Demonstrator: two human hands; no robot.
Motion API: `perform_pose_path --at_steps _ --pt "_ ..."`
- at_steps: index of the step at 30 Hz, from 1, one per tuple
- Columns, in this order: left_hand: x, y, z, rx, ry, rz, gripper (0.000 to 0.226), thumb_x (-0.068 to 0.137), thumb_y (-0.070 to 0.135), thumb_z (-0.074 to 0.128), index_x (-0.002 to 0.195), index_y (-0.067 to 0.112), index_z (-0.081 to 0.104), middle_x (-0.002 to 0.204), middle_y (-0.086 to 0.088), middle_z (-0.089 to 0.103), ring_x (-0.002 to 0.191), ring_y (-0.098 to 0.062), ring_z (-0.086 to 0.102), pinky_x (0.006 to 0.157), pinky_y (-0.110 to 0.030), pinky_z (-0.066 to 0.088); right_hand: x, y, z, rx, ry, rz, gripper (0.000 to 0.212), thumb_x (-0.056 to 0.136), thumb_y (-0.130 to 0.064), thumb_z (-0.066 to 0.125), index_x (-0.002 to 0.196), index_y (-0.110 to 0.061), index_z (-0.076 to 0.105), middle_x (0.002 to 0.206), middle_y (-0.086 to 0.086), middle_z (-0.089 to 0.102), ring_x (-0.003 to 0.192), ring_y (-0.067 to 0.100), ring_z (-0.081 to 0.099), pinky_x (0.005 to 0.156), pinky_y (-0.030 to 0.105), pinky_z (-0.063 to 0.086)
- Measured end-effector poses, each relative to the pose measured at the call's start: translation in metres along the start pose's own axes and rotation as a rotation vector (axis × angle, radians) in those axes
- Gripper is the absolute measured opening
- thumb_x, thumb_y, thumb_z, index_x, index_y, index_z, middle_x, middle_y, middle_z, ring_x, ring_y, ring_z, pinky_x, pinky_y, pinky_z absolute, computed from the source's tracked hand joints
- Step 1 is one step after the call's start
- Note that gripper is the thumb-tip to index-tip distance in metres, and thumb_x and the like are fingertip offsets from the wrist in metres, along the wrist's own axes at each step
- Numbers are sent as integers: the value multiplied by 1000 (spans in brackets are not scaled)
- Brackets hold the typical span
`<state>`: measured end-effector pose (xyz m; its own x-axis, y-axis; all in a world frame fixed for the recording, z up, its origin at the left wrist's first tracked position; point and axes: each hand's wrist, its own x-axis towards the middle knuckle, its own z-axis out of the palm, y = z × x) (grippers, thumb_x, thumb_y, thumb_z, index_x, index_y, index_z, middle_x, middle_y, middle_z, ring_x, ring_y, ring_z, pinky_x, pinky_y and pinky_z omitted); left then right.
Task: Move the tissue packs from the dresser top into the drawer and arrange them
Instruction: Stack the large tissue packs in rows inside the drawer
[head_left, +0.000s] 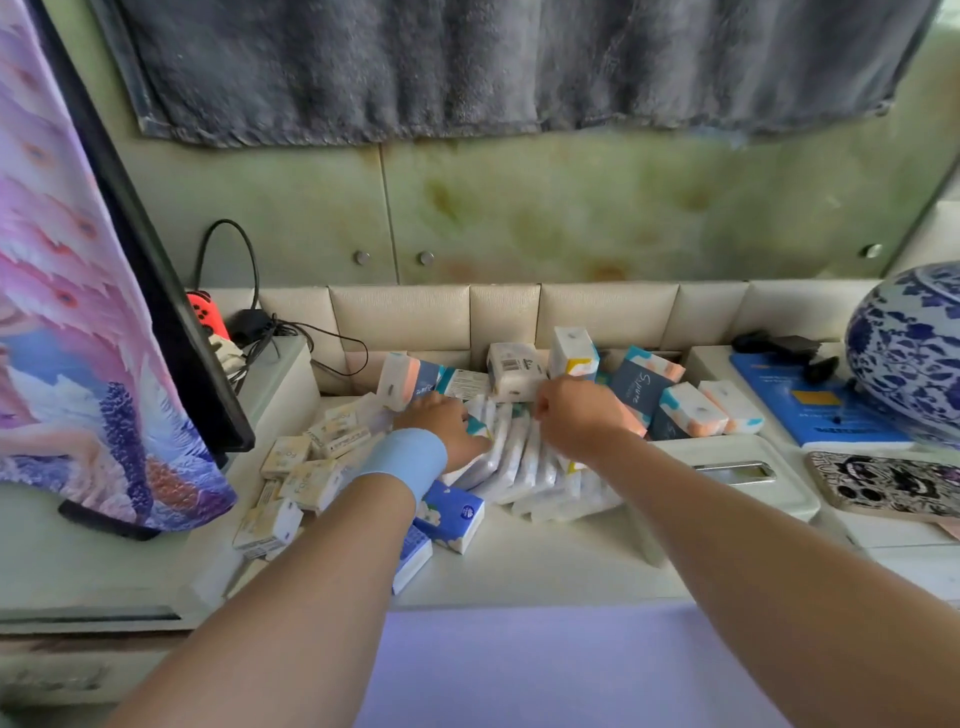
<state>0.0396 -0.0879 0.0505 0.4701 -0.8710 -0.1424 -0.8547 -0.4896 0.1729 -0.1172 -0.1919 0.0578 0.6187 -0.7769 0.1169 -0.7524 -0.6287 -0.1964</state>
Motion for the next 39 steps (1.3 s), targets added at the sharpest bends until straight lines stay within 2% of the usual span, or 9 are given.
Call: perform_pose_path --at_steps 5,8,12,18,22,26,30,36,39 --pt "21 41 -6 -214 72 88 52 89 50 57 137 33 47 145 -1 44 128 -28 46 105 -45 41 12 61 -18 -44 62 79 25 88 -21 56 112 -22 64 110 6 61 99 25 57 82 36 51" --pt "25 67 2 -271 -12 159 59 89 44 61 142 28 43 147 -1 41 130 -26 45 105 -40 40 14 87 -11 -132 -187 -26 70 78 -42 69 141 -33 40 141 6 42 131 30 40 109 47 37" --pt "27 96 22 -270 -109 237 71 76 39 77 137 29 43 138 1 49 120 -25 53 97 -38 46 22 106 10 -74 -328 27 108 67 -58 80 148 -43 12 148 3 31 131 32 43 104 51 45" --pt "37 102 36 -317 -42 163 78 62 47 85 123 29 41 123 1 56 105 -23 55 88 -38 49 29 107 13 110 -256 -55 69 71 -46 79 124 -40 35 121 -4 52 100 15 57 84 32 54" --pt "39 81 25 -222 0 172 95 64 55 78 142 32 29 144 0 43 131 -26 39 104 -46 42 29 102 -2 347 30 85 24 85 -34 51 105 -24 43 113 3 60 93 25 56 74 36 46" --pt "34 51 9 -215 69 155 92 71 48 74 147 31 25 143 0 36 136 -26 29 107 -46 36 38 89 -9 431 261 211 42 87 -36 59 122 -26 39 121 5 46 92 25 50 71 33 37" --pt "26 21 2 -217 150 130 84 67 43 74 141 32 35 134 -1 39 129 -28 32 106 -42 36 54 76 6 422 20 221 73 88 -54 58 148 -54 16 144 9 32 116 31 53 89 43 53" --pt "4 -10 -9 -201 162 152 84 67 34 81 138 27 38 133 -2 34 127 -26 35 105 -40 38 60 47 17 467 103 227 33 92 -31 61 118 -32 41 116 8 54 85 26 61 73 41 55" --pt "-9 -18 -17 -221 168 151 86 66 34 83 138 27 36 138 -1 33 131 -24 34 107 -41 38 50 37 8 428 212 237 33 88 -12 58 114 -27 44 119 8 56 92 28 60 80 46 57"
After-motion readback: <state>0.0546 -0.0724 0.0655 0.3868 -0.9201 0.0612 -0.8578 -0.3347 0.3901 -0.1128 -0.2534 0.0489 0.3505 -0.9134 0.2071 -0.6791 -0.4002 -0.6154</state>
